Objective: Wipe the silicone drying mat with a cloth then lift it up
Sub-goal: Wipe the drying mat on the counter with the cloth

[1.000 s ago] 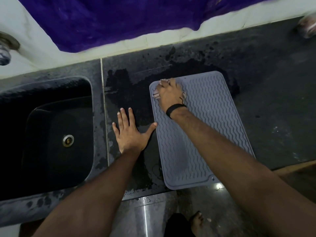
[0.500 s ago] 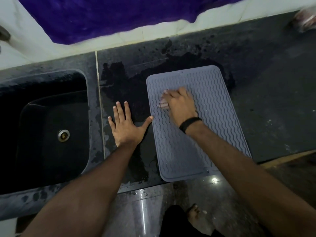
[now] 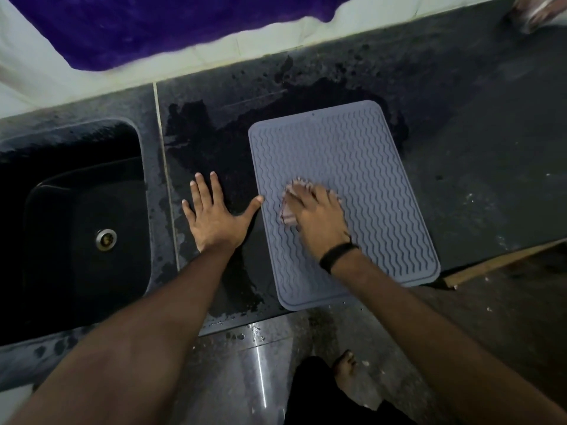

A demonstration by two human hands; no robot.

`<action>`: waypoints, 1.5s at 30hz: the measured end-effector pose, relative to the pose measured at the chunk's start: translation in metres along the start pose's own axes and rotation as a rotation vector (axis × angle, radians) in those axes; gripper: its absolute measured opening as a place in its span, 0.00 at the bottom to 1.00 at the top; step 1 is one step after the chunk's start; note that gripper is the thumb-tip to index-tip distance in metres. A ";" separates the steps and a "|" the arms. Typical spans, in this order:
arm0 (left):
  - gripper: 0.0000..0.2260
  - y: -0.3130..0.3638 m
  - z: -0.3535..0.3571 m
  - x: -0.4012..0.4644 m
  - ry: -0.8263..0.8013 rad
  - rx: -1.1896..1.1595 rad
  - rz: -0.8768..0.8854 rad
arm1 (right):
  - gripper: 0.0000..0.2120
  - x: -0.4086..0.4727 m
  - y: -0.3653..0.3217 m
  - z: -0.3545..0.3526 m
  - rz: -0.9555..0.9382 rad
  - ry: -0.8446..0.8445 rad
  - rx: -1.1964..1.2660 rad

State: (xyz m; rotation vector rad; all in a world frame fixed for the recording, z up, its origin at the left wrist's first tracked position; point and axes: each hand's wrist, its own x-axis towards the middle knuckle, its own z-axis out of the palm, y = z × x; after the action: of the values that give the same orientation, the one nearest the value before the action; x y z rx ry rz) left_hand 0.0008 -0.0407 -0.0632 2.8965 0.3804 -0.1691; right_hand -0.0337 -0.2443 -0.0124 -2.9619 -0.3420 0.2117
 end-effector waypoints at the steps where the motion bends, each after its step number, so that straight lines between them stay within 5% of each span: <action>1: 0.55 0.000 0.000 0.000 -0.001 -0.003 0.001 | 0.30 -0.019 -0.002 0.002 0.001 -0.020 0.009; 6: 0.56 0.001 -0.001 0.000 -0.004 -0.005 0.001 | 0.29 -0.070 -0.007 -0.004 0.012 -0.058 0.047; 11: 0.58 0.001 -0.002 0.001 -0.023 0.005 0.004 | 0.28 -0.019 0.002 -0.020 0.064 0.077 0.019; 15: 0.58 0.001 -0.004 -0.001 -0.024 0.009 0.005 | 0.26 -0.002 0.000 -0.008 0.049 -0.006 -0.006; 26: 0.58 0.003 -0.006 -0.004 -0.028 -0.003 0.009 | 0.29 -0.160 -0.015 0.011 0.017 0.053 0.013; 36: 0.58 0.004 -0.010 -0.005 -0.038 -0.006 0.015 | 0.29 -0.118 -0.036 0.005 0.055 0.018 0.089; 45: 0.56 0.005 -0.010 -0.009 -0.039 0.009 0.024 | 0.33 -0.187 -0.022 0.019 0.022 -0.011 0.072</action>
State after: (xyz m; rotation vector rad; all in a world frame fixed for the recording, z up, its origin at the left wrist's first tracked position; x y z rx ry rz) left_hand -0.0052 -0.0454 -0.0512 2.9006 0.3393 -0.2231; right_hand -0.2217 -0.2646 -0.0048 -2.8953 -0.2965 0.2382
